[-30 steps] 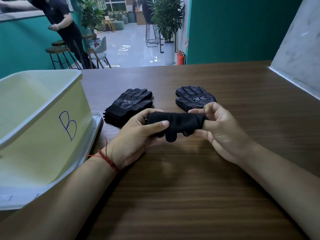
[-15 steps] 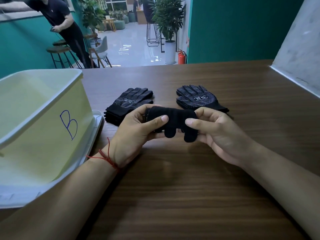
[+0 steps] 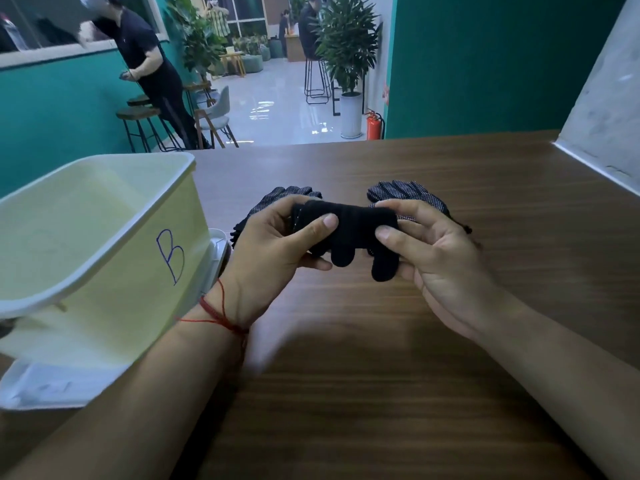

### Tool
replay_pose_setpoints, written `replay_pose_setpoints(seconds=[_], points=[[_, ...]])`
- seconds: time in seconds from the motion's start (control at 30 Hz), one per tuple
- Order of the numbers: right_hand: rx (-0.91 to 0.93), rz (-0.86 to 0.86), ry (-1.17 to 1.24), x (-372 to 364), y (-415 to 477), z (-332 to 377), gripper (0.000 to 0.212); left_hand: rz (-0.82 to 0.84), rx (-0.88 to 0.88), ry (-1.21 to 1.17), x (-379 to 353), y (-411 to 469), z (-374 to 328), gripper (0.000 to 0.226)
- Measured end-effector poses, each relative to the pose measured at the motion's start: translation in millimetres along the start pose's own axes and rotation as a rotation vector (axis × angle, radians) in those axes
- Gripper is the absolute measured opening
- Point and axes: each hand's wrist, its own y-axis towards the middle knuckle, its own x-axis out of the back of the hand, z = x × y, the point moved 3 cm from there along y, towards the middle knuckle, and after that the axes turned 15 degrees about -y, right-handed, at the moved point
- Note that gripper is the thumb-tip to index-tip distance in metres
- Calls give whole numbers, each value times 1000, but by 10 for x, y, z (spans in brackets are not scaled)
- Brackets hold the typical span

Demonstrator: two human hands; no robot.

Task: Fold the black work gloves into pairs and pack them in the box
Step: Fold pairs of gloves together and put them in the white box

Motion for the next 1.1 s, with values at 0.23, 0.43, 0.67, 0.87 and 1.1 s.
replay_pose_setpoints(seconds=[0.23, 0.43, 0.67, 0.87, 1.1], points=[[54, 29, 102, -334, 66, 286, 32, -101, -15, 122, 126, -94, -629, 25], [27, 126, 350, -934, 94, 538, 29, -126, -121, 315, 389, -281, -1452, 17], [-43, 179, 365, -1594, 27, 531, 40, -295, -34, 372, 1289, -266, -2018, 25], [-73, 218, 255, -1736, 38, 452, 37, -470, 80, 397, 1894, 35, -1985, 23], [-85, 189, 194, -1593, 146, 474, 36, -481, 165, 1160, 1775, 239, -1915, 44]])
